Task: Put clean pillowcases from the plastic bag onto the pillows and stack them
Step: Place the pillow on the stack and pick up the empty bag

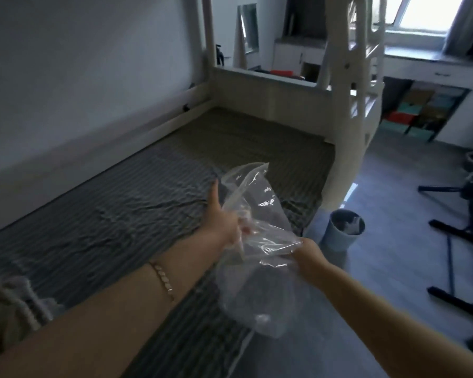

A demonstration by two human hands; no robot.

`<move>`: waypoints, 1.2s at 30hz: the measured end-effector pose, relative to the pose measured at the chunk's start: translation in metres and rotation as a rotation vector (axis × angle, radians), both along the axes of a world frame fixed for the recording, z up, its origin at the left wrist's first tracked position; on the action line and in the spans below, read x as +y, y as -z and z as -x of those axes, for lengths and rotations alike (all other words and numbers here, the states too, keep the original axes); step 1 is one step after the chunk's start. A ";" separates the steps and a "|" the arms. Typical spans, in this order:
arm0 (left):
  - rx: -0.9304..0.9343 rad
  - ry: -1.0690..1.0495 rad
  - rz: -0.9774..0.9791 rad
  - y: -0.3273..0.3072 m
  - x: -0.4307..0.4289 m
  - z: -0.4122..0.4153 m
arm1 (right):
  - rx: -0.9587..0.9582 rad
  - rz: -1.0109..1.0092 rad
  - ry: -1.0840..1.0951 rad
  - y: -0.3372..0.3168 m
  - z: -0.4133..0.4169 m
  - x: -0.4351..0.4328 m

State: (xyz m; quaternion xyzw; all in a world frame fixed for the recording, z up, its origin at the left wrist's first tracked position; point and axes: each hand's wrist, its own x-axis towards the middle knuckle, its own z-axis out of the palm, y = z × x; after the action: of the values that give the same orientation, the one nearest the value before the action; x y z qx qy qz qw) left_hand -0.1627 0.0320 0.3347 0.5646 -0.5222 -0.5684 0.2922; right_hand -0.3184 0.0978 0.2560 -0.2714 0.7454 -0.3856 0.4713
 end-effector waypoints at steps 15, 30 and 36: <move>-0.571 0.882 0.866 0.076 -0.077 0.336 | 0.083 0.203 0.162 -0.025 0.303 -0.078; 0.018 0.625 -0.509 0.131 -0.194 0.590 | 0.313 -0.179 0.275 0.057 0.490 -0.151; -0.248 0.519 -0.343 0.220 -0.227 0.697 | 0.409 -0.358 0.256 0.149 0.595 -0.196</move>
State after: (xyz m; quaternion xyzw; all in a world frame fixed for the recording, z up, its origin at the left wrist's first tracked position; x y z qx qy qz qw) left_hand -0.8598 -0.1946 0.1151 0.5187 -0.5768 -0.6305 -0.0275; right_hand -0.9133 -0.0981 0.1070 -0.1597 0.9092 -0.2416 0.2991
